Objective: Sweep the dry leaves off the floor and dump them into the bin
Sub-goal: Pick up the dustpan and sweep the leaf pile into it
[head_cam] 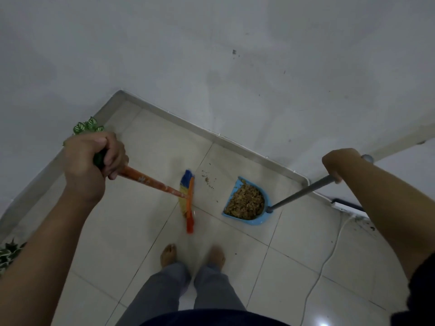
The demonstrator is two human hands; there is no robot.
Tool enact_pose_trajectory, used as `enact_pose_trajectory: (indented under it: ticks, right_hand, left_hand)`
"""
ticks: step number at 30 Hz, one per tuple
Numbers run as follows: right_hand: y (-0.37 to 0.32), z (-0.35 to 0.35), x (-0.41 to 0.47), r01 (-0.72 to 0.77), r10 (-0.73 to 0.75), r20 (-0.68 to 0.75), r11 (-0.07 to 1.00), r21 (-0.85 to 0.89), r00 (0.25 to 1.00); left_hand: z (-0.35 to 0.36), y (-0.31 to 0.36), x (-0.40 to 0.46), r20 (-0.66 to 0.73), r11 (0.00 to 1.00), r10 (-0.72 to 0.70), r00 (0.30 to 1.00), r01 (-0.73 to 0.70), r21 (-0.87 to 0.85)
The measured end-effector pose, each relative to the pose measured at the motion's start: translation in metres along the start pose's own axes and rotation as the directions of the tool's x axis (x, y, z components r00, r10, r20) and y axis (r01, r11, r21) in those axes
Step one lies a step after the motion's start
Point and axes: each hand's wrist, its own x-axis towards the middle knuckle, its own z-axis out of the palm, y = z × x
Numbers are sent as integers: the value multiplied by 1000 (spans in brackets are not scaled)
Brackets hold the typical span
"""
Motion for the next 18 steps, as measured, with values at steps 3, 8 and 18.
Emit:
enact_pose_trajectory:
  ticks: [3, 8, 18]
  right_hand:
    - [1, 5, -1, -3, 3, 35, 1000, -1, 999]
    - [-6, 7, 1, -39, 41, 28, 998, -51, 999]
    - [-254, -81, -107, 821, -476, -671, 291, 490, 569]
  left_hand:
    - [-1, 1, 1, 0, 1000, 10, 1000, -10, -20]
    - [-15, 0, 1, 20, 997, 27, 999, -25, -75]
    - [-79, 10, 34, 207, 980, 93, 974, -53, -192]
